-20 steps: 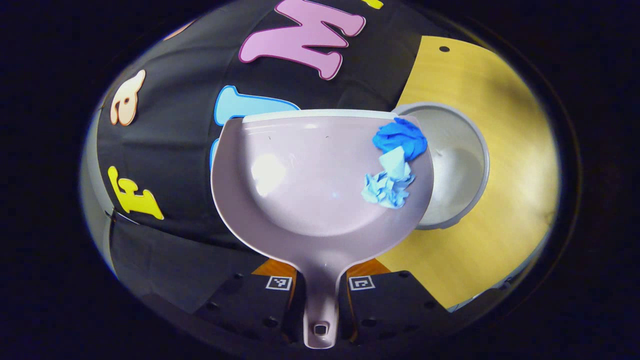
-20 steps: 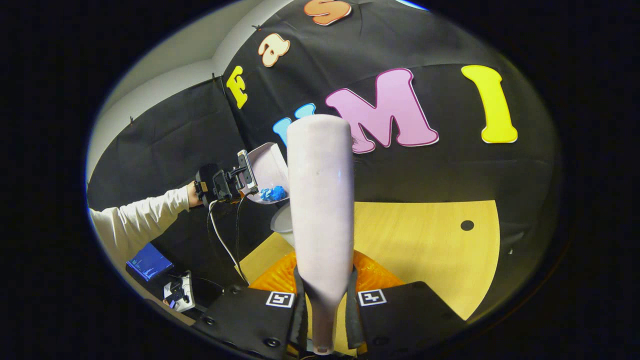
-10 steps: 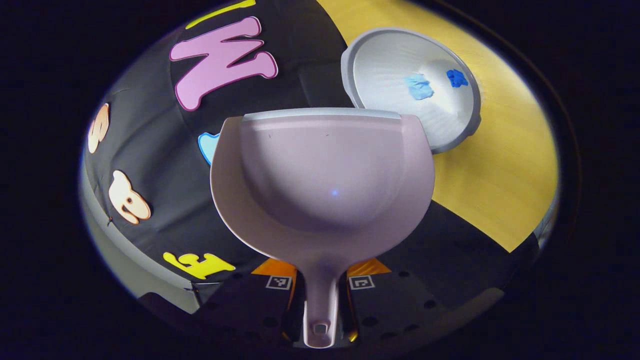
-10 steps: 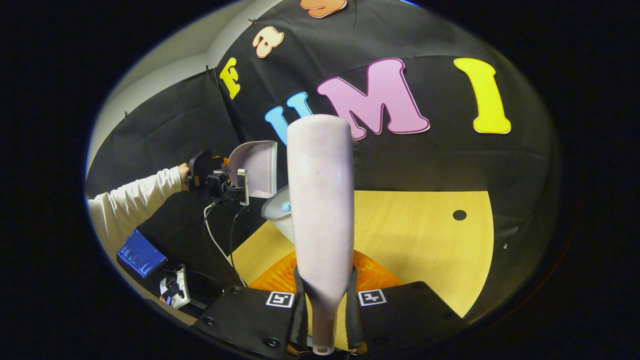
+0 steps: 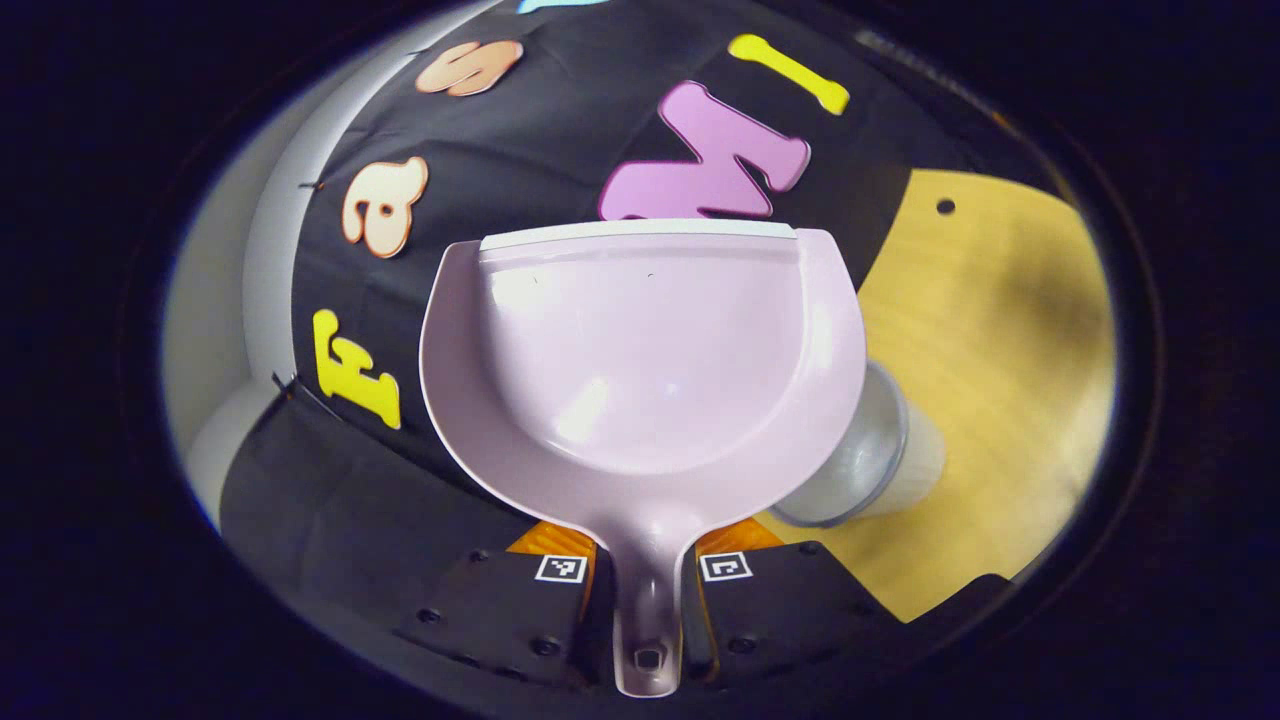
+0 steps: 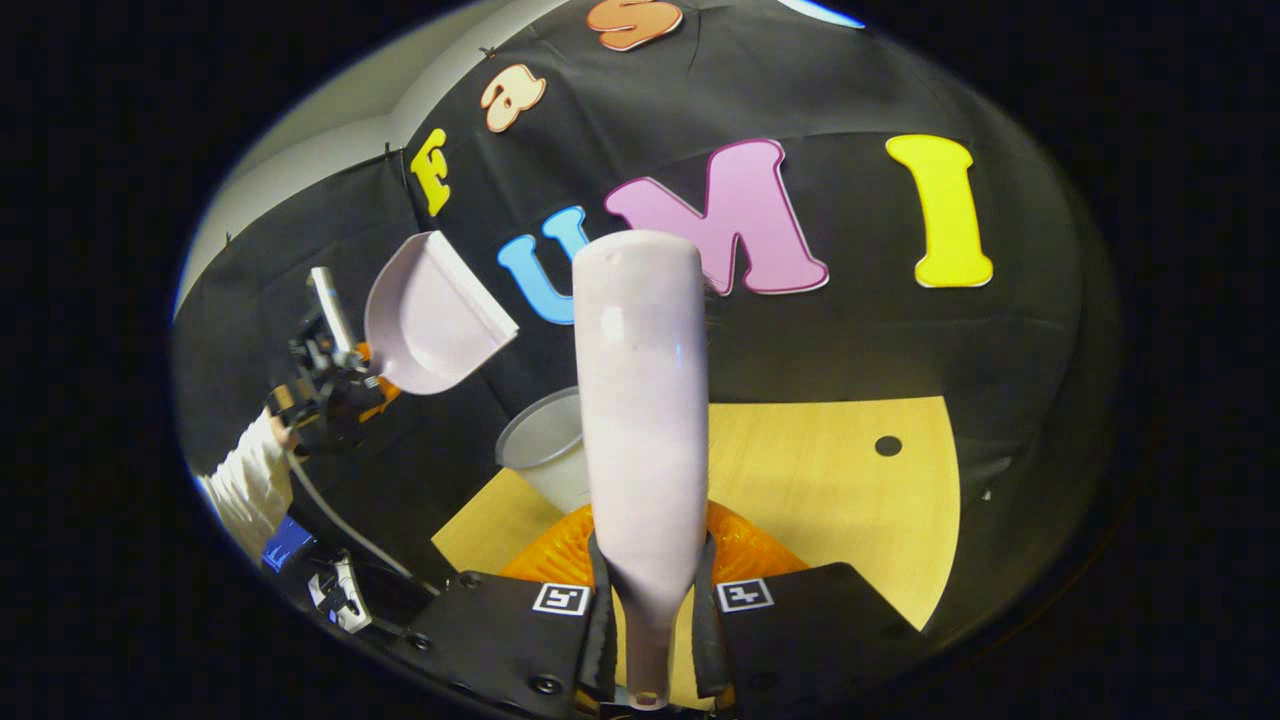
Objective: Pick up the small broom and dustpan from the desktop, sweep the trash into the dustpan with the broom, and then empty the trash into the garbage bin.
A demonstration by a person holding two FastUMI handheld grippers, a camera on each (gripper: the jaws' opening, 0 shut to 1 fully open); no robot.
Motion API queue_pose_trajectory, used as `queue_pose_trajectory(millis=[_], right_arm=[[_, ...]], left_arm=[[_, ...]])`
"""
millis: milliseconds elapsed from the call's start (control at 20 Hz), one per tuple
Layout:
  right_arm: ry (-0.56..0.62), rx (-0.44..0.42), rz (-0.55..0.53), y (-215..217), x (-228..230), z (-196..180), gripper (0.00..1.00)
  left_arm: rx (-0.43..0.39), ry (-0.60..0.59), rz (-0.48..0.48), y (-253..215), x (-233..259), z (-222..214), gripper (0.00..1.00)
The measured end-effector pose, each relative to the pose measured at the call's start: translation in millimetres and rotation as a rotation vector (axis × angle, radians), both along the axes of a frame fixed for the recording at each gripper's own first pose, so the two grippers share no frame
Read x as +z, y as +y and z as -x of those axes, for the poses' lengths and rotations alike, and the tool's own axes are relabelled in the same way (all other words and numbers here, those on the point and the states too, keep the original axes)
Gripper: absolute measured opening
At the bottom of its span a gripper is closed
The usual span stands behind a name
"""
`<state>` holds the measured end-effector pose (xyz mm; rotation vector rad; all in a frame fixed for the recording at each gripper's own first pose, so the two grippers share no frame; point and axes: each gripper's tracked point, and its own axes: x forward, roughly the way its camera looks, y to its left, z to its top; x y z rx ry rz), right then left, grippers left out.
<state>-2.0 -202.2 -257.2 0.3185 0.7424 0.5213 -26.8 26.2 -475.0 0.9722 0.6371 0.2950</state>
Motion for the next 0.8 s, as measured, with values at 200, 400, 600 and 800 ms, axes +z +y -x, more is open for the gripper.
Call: queue_pose_trajectory(millis=[200, 400, 600, 800], right_arm=[[0.051, -0.129, 0.049, -11.7, -11.5, -10.8, 0.31], [0.209, -0.223, 0.136, -22.2, -72.3, 12.9, 0.32], [0.483, -0.227, 0.223, -12.8, -173.8, 65.3, 0.32], [0.727, -0.123, 0.376, 0.7, -263.1, 120.0, 0.33]], left_arm=[[0.068, -0.011, 0.503, -103.6, -60.9, 28.4, 0.24], [0.216, 0.223, 0.910, -193.0, -186.5, 78.9, 0.23], [0.367, 0.433, 0.966, -219.8, -297.7, 104.5, 0.25], [0.531, 0.607, 0.996, -211.3, -358.1, 103.3, 0.26]])
